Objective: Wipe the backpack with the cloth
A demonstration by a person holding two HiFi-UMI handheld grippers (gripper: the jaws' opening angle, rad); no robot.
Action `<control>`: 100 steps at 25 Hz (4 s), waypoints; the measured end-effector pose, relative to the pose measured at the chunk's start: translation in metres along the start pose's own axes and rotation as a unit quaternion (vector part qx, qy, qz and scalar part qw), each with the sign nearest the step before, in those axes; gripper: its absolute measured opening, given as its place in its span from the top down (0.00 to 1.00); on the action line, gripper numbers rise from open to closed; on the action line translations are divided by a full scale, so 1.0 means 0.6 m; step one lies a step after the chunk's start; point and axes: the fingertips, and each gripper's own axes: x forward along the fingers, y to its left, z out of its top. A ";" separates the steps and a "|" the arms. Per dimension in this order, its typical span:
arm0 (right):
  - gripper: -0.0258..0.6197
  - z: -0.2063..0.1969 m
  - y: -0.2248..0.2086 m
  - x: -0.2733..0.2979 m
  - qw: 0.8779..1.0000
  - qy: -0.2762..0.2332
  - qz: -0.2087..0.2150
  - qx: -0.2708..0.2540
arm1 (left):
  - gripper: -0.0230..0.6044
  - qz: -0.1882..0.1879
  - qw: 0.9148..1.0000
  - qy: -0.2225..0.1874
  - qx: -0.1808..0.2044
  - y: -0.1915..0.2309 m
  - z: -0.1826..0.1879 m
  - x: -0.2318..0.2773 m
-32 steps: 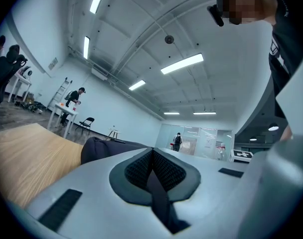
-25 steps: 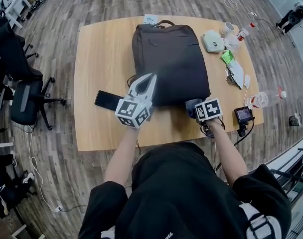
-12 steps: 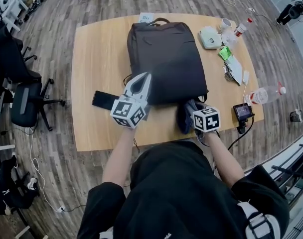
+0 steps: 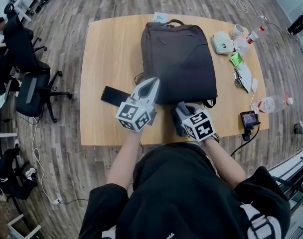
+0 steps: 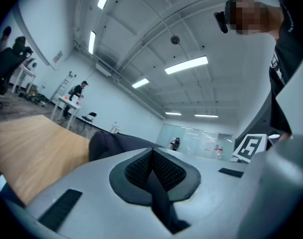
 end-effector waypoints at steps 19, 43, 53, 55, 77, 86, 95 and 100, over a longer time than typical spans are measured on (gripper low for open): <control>0.88 0.196 0.132 0.223 0.708 0.223 0.009 -0.670 | 0.94 0.318 0.945 -0.076 -0.024 0.124 -0.035 -0.364; 0.88 0.568 -0.265 0.482 0.896 0.206 -0.022 -0.394 | 0.94 0.348 0.937 0.018 -0.004 0.088 -0.056 -0.270; 0.88 0.467 -0.537 0.360 0.951 0.218 -0.036 -0.216 | 0.94 0.294 0.954 0.056 0.035 0.090 -0.053 -0.185; 0.88 0.442 -0.573 0.308 0.940 0.229 -0.067 -0.244 | 0.94 0.270 0.960 0.055 0.041 0.091 -0.045 -0.155; 0.88 0.171 -0.226 -0.102 0.958 -0.141 -0.203 -0.147 | 0.94 0.102 0.990 0.023 0.097 -0.025 0.004 -0.001; 0.88 0.097 -0.170 -0.119 0.965 -0.191 -0.162 -0.079 | 0.94 0.062 0.990 0.041 0.120 -0.090 -0.020 0.023; 0.88 0.095 -0.170 -0.118 0.965 -0.191 -0.165 -0.068 | 0.94 0.059 0.989 0.057 0.125 -0.093 -0.035 0.035; 0.88 0.095 -0.170 -0.118 0.965 -0.191 -0.166 -0.067 | 0.94 0.060 0.989 0.057 0.121 -0.086 -0.033 0.036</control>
